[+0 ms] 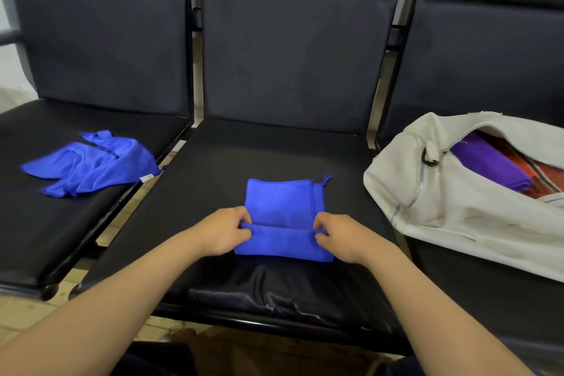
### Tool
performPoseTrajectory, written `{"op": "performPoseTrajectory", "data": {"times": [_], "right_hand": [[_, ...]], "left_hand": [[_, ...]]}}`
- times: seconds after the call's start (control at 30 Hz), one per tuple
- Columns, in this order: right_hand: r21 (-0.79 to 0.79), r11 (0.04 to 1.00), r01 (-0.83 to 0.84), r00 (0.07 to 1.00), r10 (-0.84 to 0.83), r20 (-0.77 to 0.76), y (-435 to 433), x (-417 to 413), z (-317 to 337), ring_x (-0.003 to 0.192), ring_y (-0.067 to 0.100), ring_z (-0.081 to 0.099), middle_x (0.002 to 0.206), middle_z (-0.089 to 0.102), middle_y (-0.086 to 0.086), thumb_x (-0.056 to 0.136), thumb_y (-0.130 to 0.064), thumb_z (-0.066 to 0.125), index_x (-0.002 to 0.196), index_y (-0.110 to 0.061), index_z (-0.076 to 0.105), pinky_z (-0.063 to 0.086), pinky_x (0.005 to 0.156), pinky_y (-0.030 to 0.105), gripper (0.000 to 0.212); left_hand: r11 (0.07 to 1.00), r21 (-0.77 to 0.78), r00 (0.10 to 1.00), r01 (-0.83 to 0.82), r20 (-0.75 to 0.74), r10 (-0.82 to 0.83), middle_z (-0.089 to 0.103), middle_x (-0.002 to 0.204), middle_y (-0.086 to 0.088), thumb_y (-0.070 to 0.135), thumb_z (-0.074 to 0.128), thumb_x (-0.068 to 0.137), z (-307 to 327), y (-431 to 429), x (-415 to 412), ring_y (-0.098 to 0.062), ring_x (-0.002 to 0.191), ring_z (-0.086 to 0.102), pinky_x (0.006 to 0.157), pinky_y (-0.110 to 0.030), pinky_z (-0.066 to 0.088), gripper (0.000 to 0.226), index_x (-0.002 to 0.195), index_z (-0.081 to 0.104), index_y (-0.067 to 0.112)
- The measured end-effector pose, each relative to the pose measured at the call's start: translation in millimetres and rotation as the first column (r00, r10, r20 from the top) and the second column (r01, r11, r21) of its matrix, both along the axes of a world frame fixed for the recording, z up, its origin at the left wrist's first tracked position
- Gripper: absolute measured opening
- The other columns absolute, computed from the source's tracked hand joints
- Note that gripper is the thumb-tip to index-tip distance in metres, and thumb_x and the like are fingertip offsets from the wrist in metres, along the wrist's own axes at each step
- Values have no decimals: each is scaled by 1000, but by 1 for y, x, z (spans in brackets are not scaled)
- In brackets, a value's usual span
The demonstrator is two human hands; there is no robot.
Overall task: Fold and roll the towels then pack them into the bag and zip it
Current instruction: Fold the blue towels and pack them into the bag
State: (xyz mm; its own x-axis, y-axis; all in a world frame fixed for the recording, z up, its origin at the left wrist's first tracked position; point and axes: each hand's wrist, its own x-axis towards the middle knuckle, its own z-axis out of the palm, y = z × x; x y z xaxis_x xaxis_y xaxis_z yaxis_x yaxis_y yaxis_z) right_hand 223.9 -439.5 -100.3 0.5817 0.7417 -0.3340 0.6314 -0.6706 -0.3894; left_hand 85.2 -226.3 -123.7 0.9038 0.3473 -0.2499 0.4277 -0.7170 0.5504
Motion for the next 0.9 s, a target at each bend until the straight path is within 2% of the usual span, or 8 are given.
{"op": "performPoseTrajectory", "data": {"times": [0.13, 0.27, 0.33, 0.4, 0.53, 0.63, 0.77, 0.9], "right_hand": [[-31, 999, 23, 976, -15, 216, 5, -5, -10, 91, 22, 56, 110, 51, 5, 96, -31, 51, 113, -12, 49, 46, 76, 32, 25], [108, 989, -97, 961, 66, 268, 7, -2, -4, 87, 16, 52, 98, 48, -4, 88, -31, 63, 92, -19, 50, 47, 73, 29, 18], [130, 978, -163, 981, 147, 128, 4, -1, -3, 93, 13, 51, 99, 51, -7, 82, -38, 70, 94, -22, 55, 47, 81, 28, 25], [27, 979, -202, 978, 200, 58, 2, 0, -4, 104, 13, 50, 112, 51, -8, 81, -37, 70, 107, -26, 56, 46, 91, 30, 32], [-65, 981, -182, 980, 186, 64, 4, 2, -10, 114, 18, 50, 128, 51, -5, 91, -17, 52, 121, -27, 53, 44, 97, 34, 31], [-29, 991, -132, 987, 134, 89, 6, 1, -8, 109, 19, 52, 122, 53, -1, 96, -17, 43, 117, -21, 56, 44, 92, 32, 25], [14, 999, -32, 999, 32, -17, 5, 0, 0, 93, 20, 56, 109, 56, 3, 98, -18, 38, 114, -18, 52, 46, 76, 30, 21], [3, 999, -48, 999, 48, 6, 6, -3, 0, 82, 18, 53, 103, 56, 6, 98, -18, 41, 115, -17, 46, 43, 68, 29, 17]], "left_hand": [[972, 235, 1000, -7, -9, 9, 48, 97, 3, 26, 61, 85, -4, -8, -2, -19, 78, 55, 70, -33, 48, 20, 96, 47, 17], [880, 440, 975, 180, 36, -218, 41, 99, 10, 28, 57, 85, 3, -14, 1, -15, 87, 50, 70, -27, 40, 12, 94, 53, 22], [870, 406, 957, 279, -50, -284, 44, 99, 11, 32, 56, 86, 5, -14, 0, -13, 97, 48, 81, -27, 41, 15, 98, 57, 23], [891, 329, 949, 314, -124, -289, 44, 106, 9, 31, 56, 83, 5, -10, -3, -14, 101, 46, 89, -32, 42, 24, 106, 55, 24], [922, 271, 959, 278, -138, -249, 44, 107, 6, 21, 53, 86, 2, -5, -5, -16, 98, 48, 84, -31, 44, 18, 104, 49, 22], [961, 210, 982, 180, -88, -165, 53, 97, 0, 22, 46, 90, 4, -6, -3, -22, 89, 53, 78, -36, 44, 5, 94, 46, 18], [985, 164, 994, 54, -98, -38, 54, 87, -2, 25, 40, 94, 10, -8, -1, -20, 76, 51, 65, -33, 39, 16, 91, 48, 13], [986, 155, 993, -67, -89, 82, 53, 83, 1, 26, 37, 94, 8, -12, 1, -16, 72, 48, 60, -30, 35, 18, 81, 45, 16]]}}
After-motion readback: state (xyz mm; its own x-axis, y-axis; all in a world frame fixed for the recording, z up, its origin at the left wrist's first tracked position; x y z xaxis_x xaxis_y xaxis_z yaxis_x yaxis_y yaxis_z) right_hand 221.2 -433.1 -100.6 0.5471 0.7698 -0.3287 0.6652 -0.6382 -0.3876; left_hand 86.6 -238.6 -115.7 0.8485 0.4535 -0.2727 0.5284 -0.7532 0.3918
